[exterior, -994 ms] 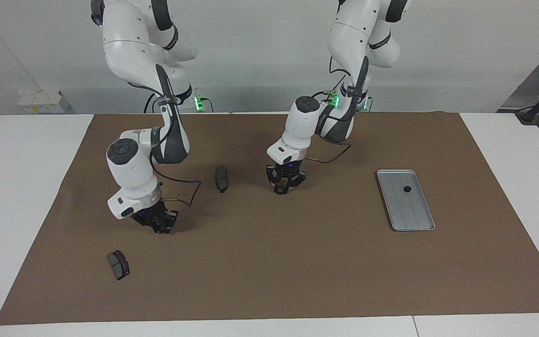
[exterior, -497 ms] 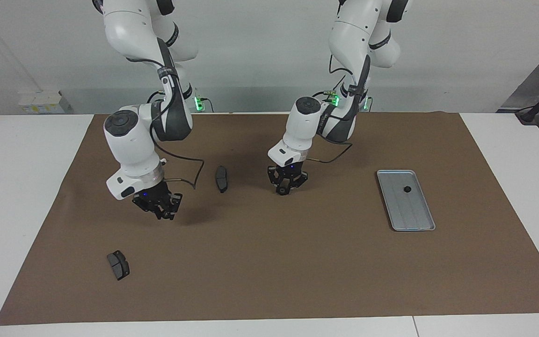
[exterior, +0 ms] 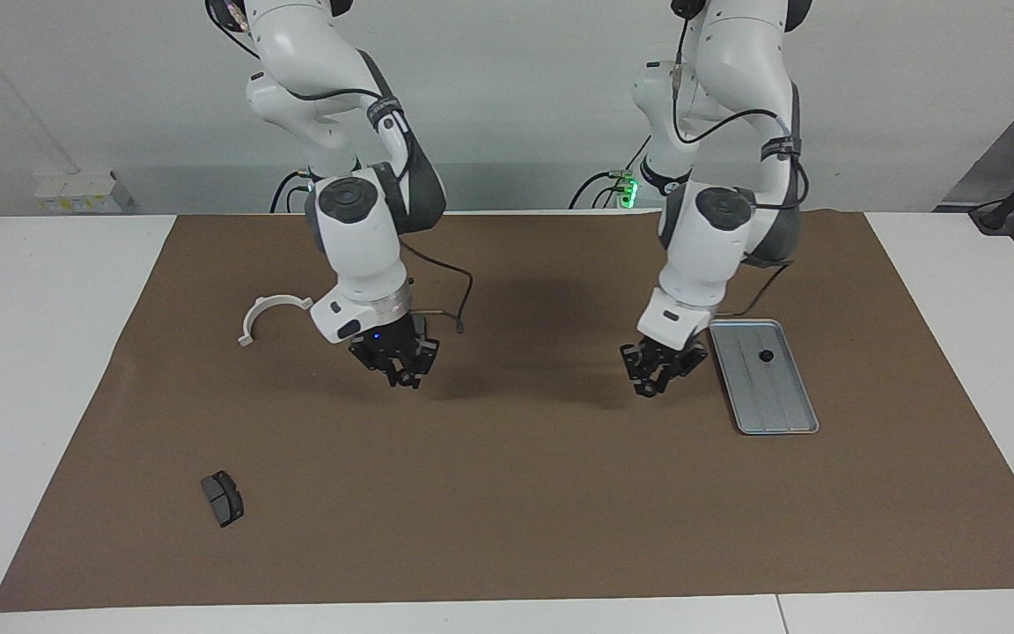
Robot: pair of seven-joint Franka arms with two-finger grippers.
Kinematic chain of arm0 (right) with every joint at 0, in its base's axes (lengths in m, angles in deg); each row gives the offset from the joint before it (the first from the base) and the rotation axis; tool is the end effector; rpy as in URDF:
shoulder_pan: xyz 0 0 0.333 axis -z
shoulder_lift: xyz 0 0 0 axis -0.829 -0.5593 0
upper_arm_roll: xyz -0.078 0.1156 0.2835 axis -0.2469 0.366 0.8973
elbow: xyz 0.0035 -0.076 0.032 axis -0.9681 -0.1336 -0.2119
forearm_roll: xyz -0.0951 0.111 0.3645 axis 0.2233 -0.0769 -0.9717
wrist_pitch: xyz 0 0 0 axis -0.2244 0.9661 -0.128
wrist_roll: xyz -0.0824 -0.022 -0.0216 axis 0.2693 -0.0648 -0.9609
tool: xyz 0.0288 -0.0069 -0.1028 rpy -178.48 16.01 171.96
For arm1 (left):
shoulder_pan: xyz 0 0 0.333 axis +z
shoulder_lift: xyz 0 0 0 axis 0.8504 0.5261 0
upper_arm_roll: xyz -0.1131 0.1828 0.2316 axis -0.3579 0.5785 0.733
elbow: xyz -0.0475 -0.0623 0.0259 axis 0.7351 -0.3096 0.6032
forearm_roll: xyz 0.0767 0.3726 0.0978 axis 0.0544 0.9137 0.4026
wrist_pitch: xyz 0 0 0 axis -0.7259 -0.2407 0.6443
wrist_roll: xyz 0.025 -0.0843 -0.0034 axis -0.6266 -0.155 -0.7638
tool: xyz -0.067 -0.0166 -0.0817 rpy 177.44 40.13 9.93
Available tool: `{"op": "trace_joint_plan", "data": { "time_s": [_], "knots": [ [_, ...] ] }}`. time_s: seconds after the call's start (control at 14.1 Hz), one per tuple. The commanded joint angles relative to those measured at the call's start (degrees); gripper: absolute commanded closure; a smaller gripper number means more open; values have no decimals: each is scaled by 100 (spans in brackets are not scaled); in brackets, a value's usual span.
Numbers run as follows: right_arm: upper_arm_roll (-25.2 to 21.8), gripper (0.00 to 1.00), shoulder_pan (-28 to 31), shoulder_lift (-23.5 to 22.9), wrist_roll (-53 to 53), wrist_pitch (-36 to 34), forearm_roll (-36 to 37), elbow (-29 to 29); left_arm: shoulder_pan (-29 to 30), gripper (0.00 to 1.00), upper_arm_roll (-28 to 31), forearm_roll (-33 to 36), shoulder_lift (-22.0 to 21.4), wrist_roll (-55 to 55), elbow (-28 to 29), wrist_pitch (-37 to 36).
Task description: Pick bearing gear from pile to tray
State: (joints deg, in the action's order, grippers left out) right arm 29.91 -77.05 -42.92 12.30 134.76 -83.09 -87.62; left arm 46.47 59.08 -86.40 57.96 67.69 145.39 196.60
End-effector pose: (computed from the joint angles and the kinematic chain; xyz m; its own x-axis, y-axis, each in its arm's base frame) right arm 0.5983 0.2440 0.3918 0.9651 -0.2163 0.1477 -0.2023 -0.9738 -0.1040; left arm 0.6123 -0.1640 0.3830 0.9822 0.0275 0.1857 0.0136 -0.9970 0.0756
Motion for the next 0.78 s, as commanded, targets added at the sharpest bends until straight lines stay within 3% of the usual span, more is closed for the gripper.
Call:
{"op": "trace_joint_plan", "data": {
  "time_s": [0.0,0.35,0.57,0.71],
  "knots": [
    [-9,100,-406,-42,630,92,15,104,824,94,-74,-35,-121,1379,146,-304],
    [-17,100,-1065,-410,1140,267,41,122,1758,90,-65,-35,-358,3264,725,-366],
    [-9,100,-1339,-823,1754,540,515,270,1812,68,-65,-35,-499,3390,1059,-358],
    [-9,100,-1366,-964,1915,619,622,324,1803,63,-65,-35,-508,3328,1113,-322]
  ]
}}
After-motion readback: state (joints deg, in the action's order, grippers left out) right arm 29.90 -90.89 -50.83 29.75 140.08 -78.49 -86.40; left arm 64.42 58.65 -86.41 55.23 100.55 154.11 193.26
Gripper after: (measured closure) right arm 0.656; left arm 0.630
